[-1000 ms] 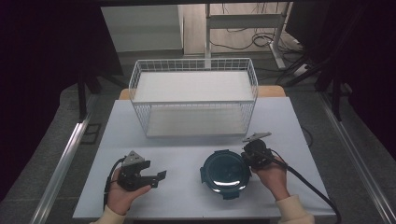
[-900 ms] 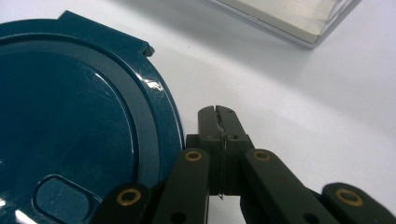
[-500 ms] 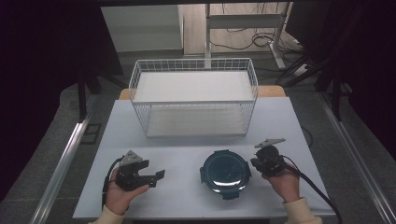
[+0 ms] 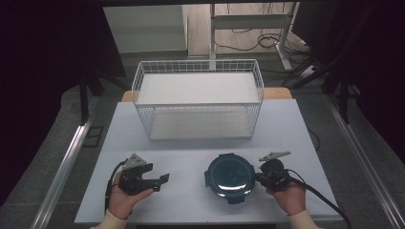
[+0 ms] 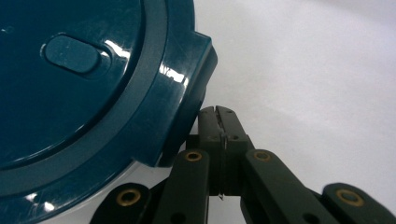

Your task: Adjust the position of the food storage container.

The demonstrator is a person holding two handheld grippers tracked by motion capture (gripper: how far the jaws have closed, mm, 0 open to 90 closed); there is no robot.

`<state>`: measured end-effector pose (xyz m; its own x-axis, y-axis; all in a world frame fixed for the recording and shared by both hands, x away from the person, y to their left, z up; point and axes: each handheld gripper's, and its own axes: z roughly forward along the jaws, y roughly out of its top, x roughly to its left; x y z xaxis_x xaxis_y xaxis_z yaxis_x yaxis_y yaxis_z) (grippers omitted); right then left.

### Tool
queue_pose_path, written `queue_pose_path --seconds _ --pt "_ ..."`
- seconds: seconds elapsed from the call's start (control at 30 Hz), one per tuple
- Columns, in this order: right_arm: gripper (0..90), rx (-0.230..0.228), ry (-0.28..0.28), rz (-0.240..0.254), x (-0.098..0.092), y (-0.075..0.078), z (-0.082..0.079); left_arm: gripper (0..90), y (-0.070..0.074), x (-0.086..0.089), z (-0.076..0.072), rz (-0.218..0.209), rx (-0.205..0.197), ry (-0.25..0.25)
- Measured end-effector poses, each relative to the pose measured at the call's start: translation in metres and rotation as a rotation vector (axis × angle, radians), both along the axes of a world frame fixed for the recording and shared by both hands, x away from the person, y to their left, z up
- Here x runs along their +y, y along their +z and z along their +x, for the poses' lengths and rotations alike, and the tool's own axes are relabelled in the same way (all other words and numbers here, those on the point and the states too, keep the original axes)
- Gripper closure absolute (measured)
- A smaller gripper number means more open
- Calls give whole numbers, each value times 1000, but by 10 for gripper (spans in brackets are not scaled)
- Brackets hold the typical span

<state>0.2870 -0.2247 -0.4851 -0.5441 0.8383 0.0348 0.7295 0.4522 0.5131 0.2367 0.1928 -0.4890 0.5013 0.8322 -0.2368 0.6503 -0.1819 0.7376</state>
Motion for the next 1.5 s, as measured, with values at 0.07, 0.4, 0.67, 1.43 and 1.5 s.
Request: queue_pose_path --seconds 0.07,0.4,0.67,1.43,1.5 --pt "898 -18 -1 -27 4 2 -1 219 0 -1 0 2 0 0" --pt "899 -29 26 -56 19 3 -4 219 -1 -4 0 9 3 -3" --pt "899 -41 41 -82 31 3 -8 219 -1 -3 -1 6 0 -1" --pt "898 -37 101 -16 33 8 -15 219 1 -1 0 0 -5 3" --pt "898 -57 85 2 26 13 -14 218 1 0 0 -4 -6 6"
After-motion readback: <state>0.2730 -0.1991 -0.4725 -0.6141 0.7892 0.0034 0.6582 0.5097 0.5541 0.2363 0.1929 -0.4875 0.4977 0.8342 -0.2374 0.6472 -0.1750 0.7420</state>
